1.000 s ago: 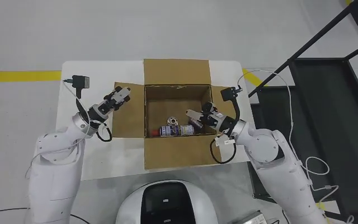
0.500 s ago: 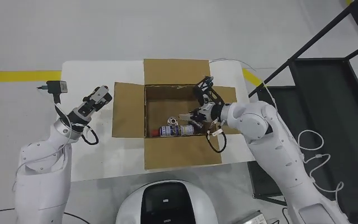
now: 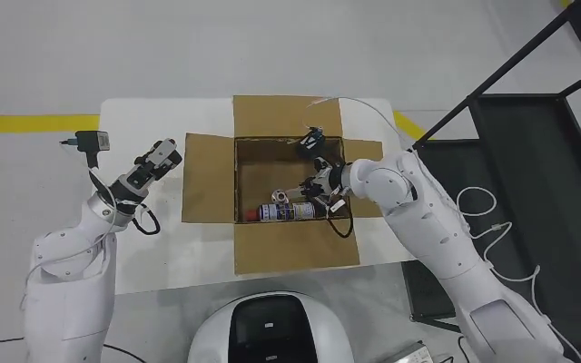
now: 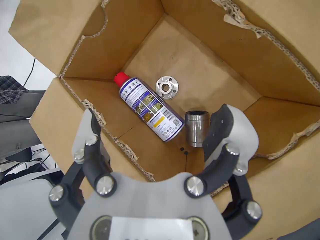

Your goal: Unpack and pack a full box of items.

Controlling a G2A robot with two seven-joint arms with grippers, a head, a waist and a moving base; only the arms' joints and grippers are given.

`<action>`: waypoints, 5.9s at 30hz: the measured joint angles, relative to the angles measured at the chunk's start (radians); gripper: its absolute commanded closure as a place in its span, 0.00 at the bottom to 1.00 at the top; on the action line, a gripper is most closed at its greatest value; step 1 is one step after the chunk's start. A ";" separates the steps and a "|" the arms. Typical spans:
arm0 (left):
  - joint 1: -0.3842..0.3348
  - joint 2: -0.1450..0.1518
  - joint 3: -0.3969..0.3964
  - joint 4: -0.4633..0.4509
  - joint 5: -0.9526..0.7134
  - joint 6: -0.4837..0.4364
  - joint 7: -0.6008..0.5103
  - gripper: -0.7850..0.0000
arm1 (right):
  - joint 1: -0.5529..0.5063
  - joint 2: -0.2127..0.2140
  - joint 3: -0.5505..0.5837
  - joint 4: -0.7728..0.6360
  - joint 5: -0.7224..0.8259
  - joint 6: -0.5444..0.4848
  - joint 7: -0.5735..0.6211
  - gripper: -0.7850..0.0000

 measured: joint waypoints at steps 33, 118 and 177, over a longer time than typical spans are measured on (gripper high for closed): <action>0.000 0.000 0.000 0.000 0.000 0.000 0.000 0.00 | 0.285 -0.091 -0.283 0.468 -0.130 -0.009 0.066 0.24; 0.000 0.000 0.000 0.000 0.000 0.000 0.000 0.00 | 0.113 -0.114 -0.156 0.319 -0.204 0.073 -0.145 0.05; 0.022 0.005 0.007 -0.025 0.040 0.015 0.059 0.00 | 0.129 -0.152 -0.207 0.371 -0.110 0.144 -0.071 0.11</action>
